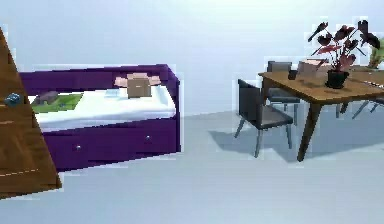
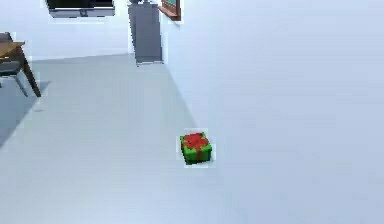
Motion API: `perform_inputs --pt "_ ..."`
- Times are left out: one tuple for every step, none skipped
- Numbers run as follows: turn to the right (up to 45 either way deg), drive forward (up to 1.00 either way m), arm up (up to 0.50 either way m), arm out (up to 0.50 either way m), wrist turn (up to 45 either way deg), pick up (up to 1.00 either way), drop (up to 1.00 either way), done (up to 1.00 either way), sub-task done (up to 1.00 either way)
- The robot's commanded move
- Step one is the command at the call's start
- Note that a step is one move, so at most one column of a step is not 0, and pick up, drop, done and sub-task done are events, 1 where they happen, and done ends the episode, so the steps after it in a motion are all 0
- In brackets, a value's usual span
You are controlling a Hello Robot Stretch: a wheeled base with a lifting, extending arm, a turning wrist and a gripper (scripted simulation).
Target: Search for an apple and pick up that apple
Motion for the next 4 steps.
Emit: perform_inputs --pt "-45.0 0.00 0.00 0.00 0.0 0.00 0.00 0.00 0.00" --pt "-21.0 0.00 0.00 0.00 0.0 0.00 0.00 0.00 0.00" --pt "0.0 0.80 0.00 0.00 0.0 0.00 0.00 0.00 0.00" --pt "-27.0 0.00 0.00 0.00 0.0 0.00 0.00 0.00 0.00"
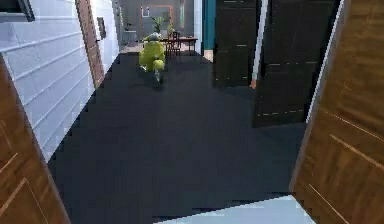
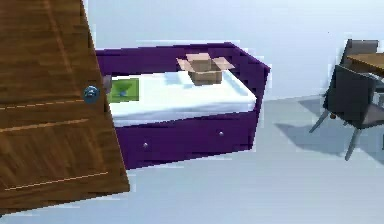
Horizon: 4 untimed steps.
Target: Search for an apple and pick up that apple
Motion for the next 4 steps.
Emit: perform_inputs --pt "0.0 1.00 0.00 0.00 0.0 0.00 0.00 0.00 0.00" --pt "0.0 1.00 0.00 0.00 0.0 0.00 0.00 0.00 0.00" --pt "0.0 1.00 0.00 0.00 0.0 0.00 0.00 0.00 0.00" --pt "-3.0 0.00 0.00 0.00 0.0 0.00 0.00 0.00 0.00"
